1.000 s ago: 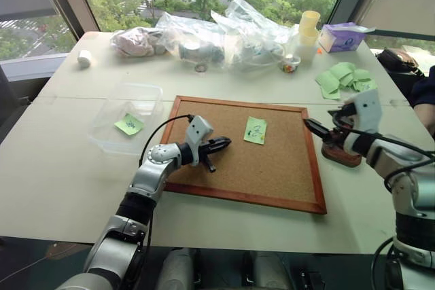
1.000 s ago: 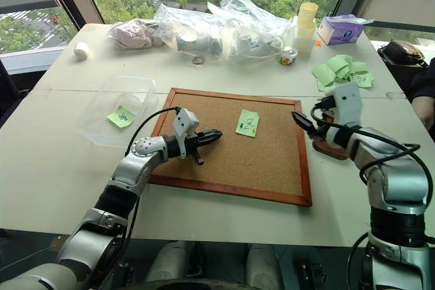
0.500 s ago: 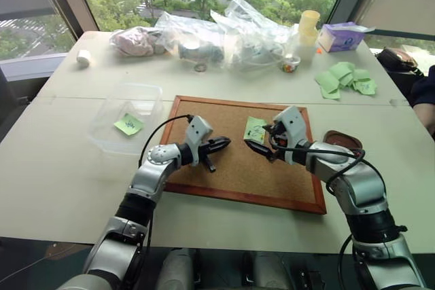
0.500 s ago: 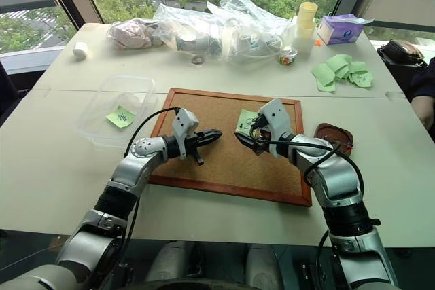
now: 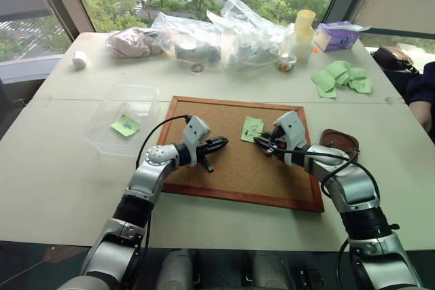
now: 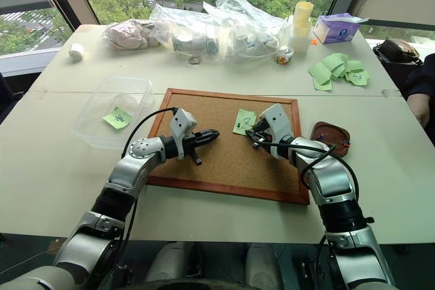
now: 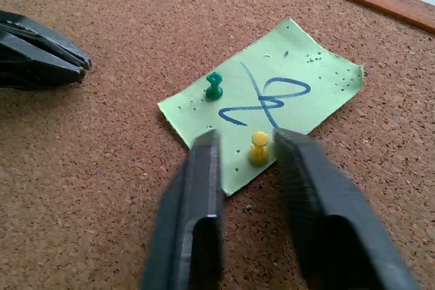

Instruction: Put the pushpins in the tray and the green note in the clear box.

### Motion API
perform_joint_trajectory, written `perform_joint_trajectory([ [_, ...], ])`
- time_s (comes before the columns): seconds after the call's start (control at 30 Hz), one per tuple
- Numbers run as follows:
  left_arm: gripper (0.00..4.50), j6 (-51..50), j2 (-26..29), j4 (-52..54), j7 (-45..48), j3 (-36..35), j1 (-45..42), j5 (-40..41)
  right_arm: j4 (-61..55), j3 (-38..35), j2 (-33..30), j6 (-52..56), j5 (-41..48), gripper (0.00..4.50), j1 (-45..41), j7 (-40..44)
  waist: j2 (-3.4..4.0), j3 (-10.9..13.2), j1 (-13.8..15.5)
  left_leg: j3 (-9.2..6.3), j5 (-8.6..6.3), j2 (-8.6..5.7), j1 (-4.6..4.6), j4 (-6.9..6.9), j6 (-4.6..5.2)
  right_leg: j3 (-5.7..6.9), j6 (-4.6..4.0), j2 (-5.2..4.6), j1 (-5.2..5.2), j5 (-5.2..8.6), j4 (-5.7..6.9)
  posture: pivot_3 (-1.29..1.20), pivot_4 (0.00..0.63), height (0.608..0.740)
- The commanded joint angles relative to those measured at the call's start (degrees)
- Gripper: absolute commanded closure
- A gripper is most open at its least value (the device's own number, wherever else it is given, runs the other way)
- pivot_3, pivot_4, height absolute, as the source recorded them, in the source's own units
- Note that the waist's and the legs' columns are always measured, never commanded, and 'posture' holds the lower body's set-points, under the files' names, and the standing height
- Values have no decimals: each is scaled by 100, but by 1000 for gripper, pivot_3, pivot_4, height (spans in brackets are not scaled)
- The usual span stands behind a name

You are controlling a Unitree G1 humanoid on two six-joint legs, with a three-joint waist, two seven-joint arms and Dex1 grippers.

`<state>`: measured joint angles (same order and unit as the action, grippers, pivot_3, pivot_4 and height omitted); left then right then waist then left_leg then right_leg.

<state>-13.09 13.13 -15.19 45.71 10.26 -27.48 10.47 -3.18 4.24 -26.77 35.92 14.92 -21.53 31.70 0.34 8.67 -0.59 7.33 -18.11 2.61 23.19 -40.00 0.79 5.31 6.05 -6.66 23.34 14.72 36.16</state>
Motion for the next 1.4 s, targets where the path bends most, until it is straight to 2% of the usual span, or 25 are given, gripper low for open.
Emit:
perform_joint_trajectory([
  [0.03, 4500, -107, 26, -114, -54, 23, 119, -67, -98, 0, 46, -115, -38, 4413, -91, 38, 0, 0, -1, 0, 0, 1, 0, 0, 0, 0, 0, 0, 0, 0, 0, 0, 150, 740],
  [0.2, 4500, -139, 30, -113, -63, 48, 131, -87, -272, -187, 23, -50, -22, 4413, -106, -38, 0, 0, -2, 0, 0, 3, 0, 0, -1, 0, 0, 0, 0, 0, 0, 0, 150, 740],
  [0.57, 4500, -108, 88, -172, -26, 216, 192, -231, -1109, -1832, -366, 797, 800, 4413, 147, -377, 0, -1, 0, -1, -3, 4, 3, 2, 4, 0, 0, -2, 2, 0, -4, 0, 150, 740],
  [0.77, 4500, -59, 69, -238, -7, 207, 160, -256, -1186, -2753, -639, 966, 855, 4413, 768, -639, 0, -1, 16, 0, -3, 4, 3, 2, 5, 0, 0, -5, 1, 0, -4, 0, 150, 740],
  [0.9, 4500, 0, 47, -302, 25, 220, 133, -257, -907, -3035, -605, 803, 817, 4413, 1178, -742, 4, -4, 0, 1, -4, 4, -1, 3, 6, 0, 0, -4, -2, 0, -5, 0, 150, 740],
  [1.13, 4500, 74, 39, -380, 67, 249, 89, -271, -362, -2963, -471, 329, 678, 4413, 1610, -783, 16, -11, 0, 2, -15, 4, -9, 2, 26, -2, 0, -4, -9, 0, -3, 0, 150, 740],
  [1.23, 4500, 72, 94, -348, 119, 254, 103, -269, -357, -2948, -486, 306, 717, 3622, 1625, -758, 16, -11, 1, 0, -15, 5, -13, 2, 26, -2, 0, -4, -14, 0, -3, 0, 150, 740],
  [1.4, 4500, 52, 138, -337, 134, 218, 117, -263, -501, -2975, -551, 312, 740, 1176, 1606, -798, 17, -12, -5, 1, -15, 6, -14, 2, 26, -2, 0, -4, -13, 0, -3, 0, 150, 740],
])
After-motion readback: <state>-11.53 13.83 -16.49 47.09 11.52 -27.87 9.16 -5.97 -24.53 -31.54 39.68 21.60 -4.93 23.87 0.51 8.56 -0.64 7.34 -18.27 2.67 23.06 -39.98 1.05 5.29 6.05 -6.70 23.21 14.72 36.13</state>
